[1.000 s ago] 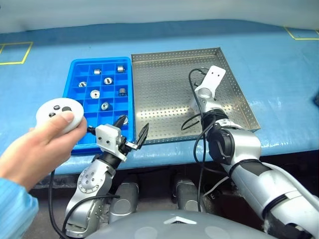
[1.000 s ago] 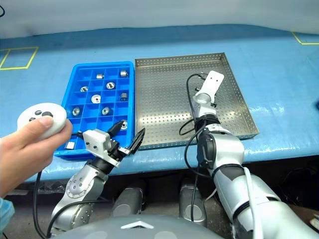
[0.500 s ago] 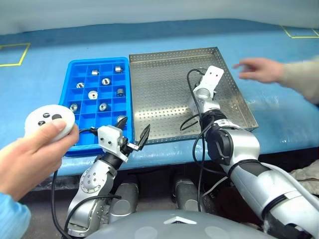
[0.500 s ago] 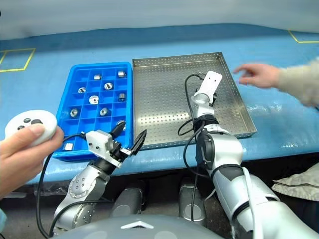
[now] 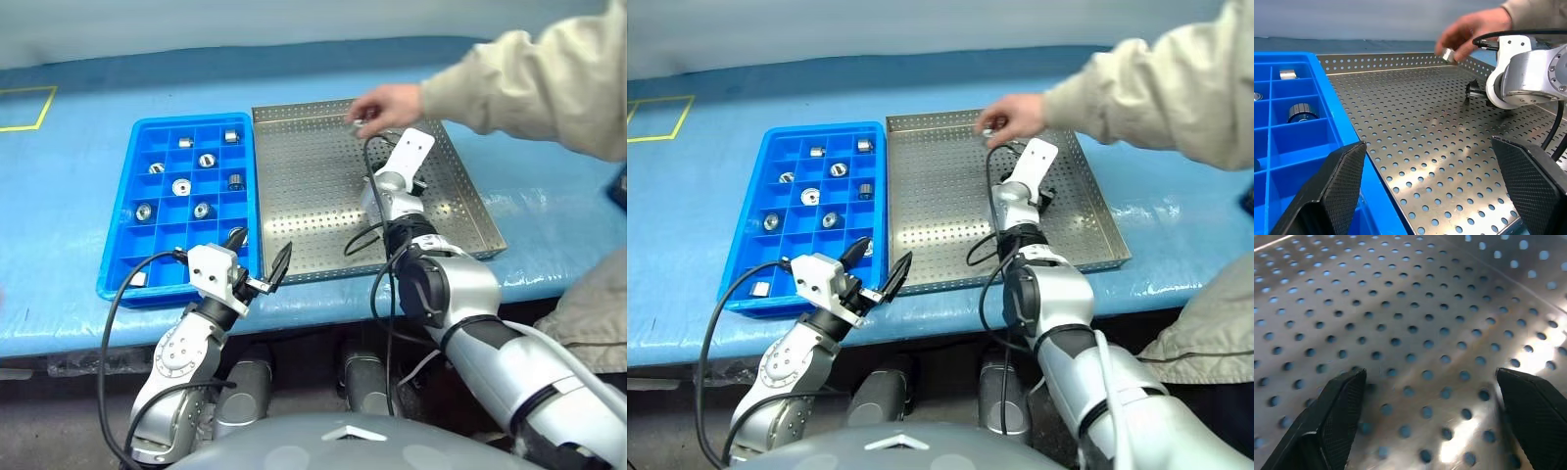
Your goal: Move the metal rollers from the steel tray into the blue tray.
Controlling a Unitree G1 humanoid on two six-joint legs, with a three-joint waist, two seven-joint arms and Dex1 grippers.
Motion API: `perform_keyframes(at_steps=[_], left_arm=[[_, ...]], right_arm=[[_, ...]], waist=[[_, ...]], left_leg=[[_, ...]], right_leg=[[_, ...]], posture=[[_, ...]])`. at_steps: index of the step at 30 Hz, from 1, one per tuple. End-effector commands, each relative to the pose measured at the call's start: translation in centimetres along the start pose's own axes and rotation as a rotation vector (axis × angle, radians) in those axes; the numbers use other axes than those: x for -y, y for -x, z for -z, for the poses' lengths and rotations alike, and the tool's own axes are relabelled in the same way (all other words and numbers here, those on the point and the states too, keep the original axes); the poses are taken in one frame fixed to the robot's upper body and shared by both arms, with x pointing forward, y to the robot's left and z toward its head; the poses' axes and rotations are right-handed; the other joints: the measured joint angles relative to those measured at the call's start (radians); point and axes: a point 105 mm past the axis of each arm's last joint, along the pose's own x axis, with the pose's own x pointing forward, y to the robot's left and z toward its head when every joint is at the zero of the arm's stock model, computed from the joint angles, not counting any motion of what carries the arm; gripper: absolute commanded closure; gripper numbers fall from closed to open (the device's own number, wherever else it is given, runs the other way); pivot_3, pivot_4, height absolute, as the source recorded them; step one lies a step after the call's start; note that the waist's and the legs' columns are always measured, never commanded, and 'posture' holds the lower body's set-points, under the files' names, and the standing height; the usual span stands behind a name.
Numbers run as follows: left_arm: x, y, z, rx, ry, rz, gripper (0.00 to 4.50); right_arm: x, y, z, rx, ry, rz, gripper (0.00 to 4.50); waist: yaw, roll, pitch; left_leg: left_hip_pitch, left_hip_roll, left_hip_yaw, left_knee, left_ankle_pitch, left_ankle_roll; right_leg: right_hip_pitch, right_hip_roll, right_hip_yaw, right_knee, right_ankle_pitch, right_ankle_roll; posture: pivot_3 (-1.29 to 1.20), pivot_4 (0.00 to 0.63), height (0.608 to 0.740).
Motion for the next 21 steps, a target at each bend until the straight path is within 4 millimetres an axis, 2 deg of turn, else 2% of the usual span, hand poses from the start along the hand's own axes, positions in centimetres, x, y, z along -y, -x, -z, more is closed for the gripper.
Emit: perform_keyframes(at_steps=[1,6,21], left_arm=[[-0.1,0.2,-0.7,0.022,-0.004,0.0,0.0],[-0.2,-0.1,-0.9,0.028,-0.001,0.002,0.0],[-0.2,0.0,-0.9,0.027,-0.003,-0.003,0.0]], right_arm=[[-1.9,2.4,-4.1,0.153,-0.059,-0.041,0.03],[-1.9,3.5,-3.5,0.153,-0.009,-0.052,0.03],[-1.4,4.1,-3.1,0.147,0.049,-0.037,0.03]], waist=[[0.003,0.001,0.001],[0.017,0.003,0.001],[0.004,0.003,0.001]], left_leg=[[-0.001,0.0,0.0,0.0,0.0,0.0],[-0.003,-0.001,-0.002,0.002,0.0,0.0],[-0.002,-0.001,-0.001,0.002,0.0,0.0]], right_leg=[[-0.001,0.0,0.0,0.0,0.0,0.0],[0.0,-0.001,0.0,-0.002,0.001,0.002],[0.0,0.0,0.0,-0.001,0.001,0.002]], posture=[[0.21,0.15,0.74],[0.21,0.15,0.74],[0.22,0.15,0.74]])
